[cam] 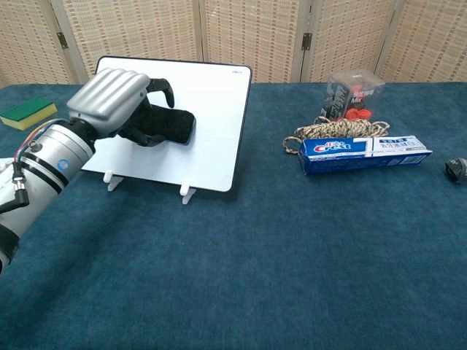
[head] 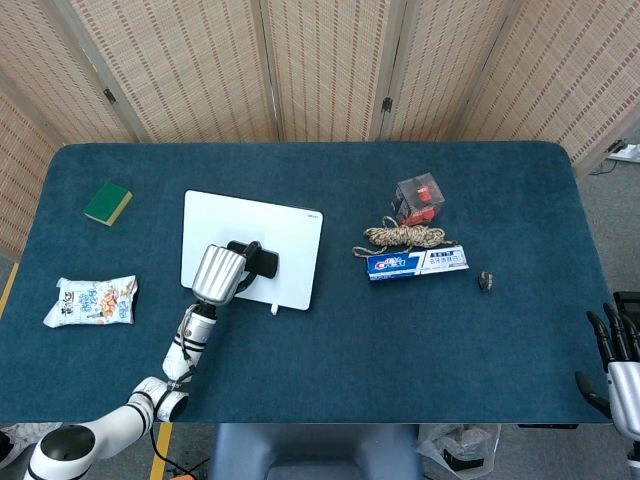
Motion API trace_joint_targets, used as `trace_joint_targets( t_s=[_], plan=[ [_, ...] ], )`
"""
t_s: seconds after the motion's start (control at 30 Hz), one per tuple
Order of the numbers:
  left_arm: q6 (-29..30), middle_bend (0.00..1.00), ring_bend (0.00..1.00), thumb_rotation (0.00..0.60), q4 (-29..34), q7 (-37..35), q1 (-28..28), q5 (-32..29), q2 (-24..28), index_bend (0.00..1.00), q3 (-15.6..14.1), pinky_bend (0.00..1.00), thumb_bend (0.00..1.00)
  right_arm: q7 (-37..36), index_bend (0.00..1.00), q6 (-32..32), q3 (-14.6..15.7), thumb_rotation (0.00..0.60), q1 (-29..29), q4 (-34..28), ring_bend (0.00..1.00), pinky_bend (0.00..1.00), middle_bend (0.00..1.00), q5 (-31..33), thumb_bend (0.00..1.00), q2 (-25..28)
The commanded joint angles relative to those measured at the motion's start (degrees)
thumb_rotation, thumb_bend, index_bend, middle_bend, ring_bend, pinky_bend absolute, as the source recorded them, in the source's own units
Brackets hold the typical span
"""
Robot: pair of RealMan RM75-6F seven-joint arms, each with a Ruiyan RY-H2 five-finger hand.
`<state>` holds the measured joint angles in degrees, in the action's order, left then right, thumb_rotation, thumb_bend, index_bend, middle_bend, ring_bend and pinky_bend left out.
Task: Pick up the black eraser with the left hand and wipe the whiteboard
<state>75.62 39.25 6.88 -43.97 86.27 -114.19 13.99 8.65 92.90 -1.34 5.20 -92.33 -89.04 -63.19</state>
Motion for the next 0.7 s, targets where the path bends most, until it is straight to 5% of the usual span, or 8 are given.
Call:
trace_joint_targets(
  t_s=[0.03,0.37,0.47,0.7],
  plan=[
    [0.35,1.0,1.0,0.6,0.58,0.26,0.12,-0.12,0.19,0.25,-0.3,1.0,0.25,0.04,0.0,0.08,0.02,0.6,0.04,0.01,0.05,0.07,0.0,-0.05,0.33,-0.04],
    [3.33,1.0,1.0,0.6,11.92,6.95,4.69,0.43,5.83,0.14,-3.89,1.0,0.25,0.57,0.0,-0.06,-0.22,0.6,-0.08,0.04,0.05,0.07,0.0,0.32,0.33,-0.23],
    [5.45,1.0,1.0,0.6,22.1,10.81,9.1,1.42,11.16,0.12,-7.64,1.0,0.25,1.06,0.0,0.08,-0.1,0.6,-0.07,-0.01,0.05,0.07,0.0,-0.02,0.33,-0.39],
    [11.34,1.0,0.91,0.6,50.53,23.77,21.7,5.42,31.1,0.03,-22.45,0.97,0.23,2.95,0.0,0.49,0.32,0.6,0.06,-0.22,0.05,0.07,0.0,-0.96,0.33,-1.08]
  ],
)
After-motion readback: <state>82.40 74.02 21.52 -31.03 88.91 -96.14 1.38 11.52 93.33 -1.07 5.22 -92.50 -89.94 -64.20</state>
